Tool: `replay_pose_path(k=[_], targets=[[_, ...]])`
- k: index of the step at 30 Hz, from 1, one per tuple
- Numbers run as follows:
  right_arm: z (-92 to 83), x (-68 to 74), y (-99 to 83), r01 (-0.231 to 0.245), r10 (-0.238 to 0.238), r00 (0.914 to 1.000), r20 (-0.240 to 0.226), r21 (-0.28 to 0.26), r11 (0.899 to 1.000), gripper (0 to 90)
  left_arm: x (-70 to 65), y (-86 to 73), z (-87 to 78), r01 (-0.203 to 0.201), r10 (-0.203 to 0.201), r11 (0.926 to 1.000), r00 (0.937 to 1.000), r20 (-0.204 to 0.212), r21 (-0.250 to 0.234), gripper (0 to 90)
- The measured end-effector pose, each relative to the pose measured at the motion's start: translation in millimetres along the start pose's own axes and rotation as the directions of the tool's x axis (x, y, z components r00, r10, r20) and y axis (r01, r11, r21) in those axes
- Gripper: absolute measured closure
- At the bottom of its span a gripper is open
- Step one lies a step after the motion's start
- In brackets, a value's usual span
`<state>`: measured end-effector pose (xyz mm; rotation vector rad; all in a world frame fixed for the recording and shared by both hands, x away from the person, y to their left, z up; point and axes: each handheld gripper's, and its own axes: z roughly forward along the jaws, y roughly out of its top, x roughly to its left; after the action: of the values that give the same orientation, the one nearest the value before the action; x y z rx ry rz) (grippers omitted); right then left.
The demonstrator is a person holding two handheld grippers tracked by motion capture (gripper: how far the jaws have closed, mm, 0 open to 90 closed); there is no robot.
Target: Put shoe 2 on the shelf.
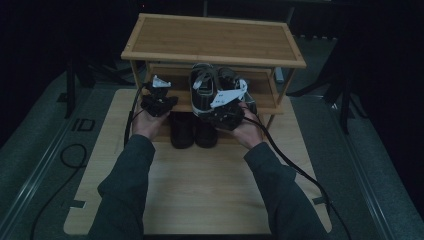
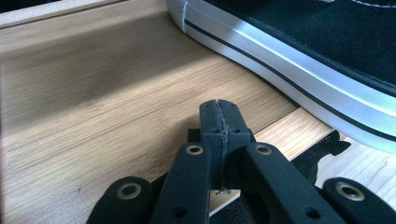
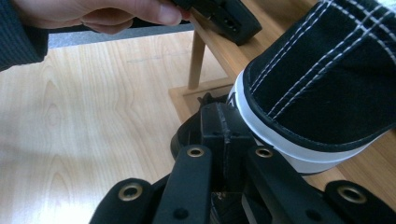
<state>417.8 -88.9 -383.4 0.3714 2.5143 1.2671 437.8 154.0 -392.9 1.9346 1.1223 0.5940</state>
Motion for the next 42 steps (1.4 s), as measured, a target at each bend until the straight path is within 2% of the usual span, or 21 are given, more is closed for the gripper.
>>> replay_pose_path(k=[6,19,21,22,24,27,34,38,42], targets=[[2.9,-1.2,0.3,-0.006,0.006,1.0000,0.001,-0.010,1.000,90.0,0.0,-0.1,0.0,0.003,-0.003,1.0000,1.0000,0.000,-0.001,90.0],[9.7,-1.1,1.4,-0.016,0.017,0.9977,0.066,-0.019,1.000,90.0,-0.5,-0.3,-0.1,-0.001,0.001,1.0000,1.0000,-0.003,-0.002,90.0],[11.8,-0.1,2.5,-0.020,0.021,0.9960,0.087,-0.013,1.000,90.0,-0.5,-0.3,-0.2,-0.002,0.002,1.0000,1.0000,-0.004,-0.002,90.0],[13.8,0.3,2.9,-0.027,0.028,0.9914,0.128,-0.009,1.000,90.0,-0.5,-0.4,-0.1,-0.002,0.002,1.0000,1.0000,-0.003,-0.004,90.0],[14.2,-0.7,2.1,-0.048,0.049,0.9880,0.147,-0.012,0.999,90.0,-0.5,-0.6,-0.1,-0.005,0.005,1.0000,1.0000,-0.001,-0.005,90.0],[14.1,0.3,2.6,-0.033,0.032,0.9879,0.152,-0.001,0.999,90.0,-0.2,-1.6,0.0,0.000,0.000,0.9999,1.0000,0.004,-0.014,90.0],[11.2,-0.5,1.7,-0.045,0.045,0.9895,0.137,0.002,0.999,88.1,-0.5,-0.8,-0.2,-0.001,0.001,1.0000,1.0000,-0.002,-0.008,90.0],[6.8,1.0,-0.1,-0.024,0.022,0.9920,0.125,0.018,1.000,88.2,-2.5,0.9,-0.5,-0.019,0.019,0.9998,0.9996,-0.021,0.005,90.0],[2.5,4.5,-3.2,0.003,-0.008,0.9938,0.111,0.040,0.999,90.0,-7.8,1.7,1.3,-0.027,0.027,0.9996,0.9989,-0.039,-0.003,90.0]])
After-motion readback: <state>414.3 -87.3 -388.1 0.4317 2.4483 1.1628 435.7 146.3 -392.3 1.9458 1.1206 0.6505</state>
